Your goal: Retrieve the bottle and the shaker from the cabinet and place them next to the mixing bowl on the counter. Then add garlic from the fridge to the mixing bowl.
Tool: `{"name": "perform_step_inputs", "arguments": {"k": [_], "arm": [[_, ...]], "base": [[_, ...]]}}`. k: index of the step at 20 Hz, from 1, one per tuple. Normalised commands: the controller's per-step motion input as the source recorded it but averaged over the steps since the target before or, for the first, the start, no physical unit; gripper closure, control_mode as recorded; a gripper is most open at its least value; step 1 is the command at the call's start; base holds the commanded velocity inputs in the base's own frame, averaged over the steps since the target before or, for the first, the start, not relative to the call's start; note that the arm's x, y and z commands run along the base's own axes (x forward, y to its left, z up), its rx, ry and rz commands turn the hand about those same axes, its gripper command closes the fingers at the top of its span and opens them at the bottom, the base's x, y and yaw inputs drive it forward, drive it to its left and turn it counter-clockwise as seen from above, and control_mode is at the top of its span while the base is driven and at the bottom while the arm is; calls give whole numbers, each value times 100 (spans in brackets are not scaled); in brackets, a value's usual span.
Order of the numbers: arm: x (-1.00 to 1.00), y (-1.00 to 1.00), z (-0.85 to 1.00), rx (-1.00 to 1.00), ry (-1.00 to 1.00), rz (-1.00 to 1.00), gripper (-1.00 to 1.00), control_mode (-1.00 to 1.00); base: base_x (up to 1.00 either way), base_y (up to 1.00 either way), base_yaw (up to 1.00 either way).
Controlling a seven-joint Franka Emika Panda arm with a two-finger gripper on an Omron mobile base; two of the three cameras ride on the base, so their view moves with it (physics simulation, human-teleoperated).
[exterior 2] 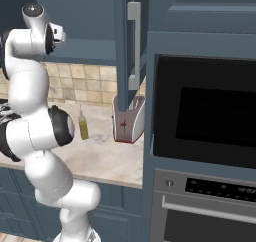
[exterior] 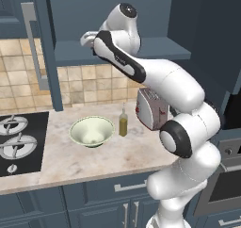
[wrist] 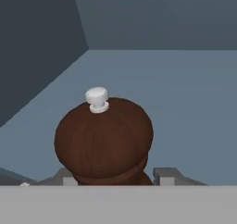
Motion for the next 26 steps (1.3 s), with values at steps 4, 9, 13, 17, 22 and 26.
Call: {"name": "perform_step_inputs", "arguments": {"k": [4, 9, 13, 17, 22, 26], "arm": [[-100, -23, -11, 7, -2, -3, 100, -100], [-100, -26, -2, 6, -4, -3, 100, -100], [-100, -26, 0, 5, -2, -1, 100, -100], [-100, -29, -3, 5, 0, 0, 100, -100], [-83, -40, -24, 1, 2, 0, 100, -100], [-63, -46, -50, 0, 6, 0, 100, -100]], "base": [[0, 0, 0], [0, 0, 0], [0, 0, 0], [0, 0, 0], [0, 0, 0], [0, 0, 0]]}}
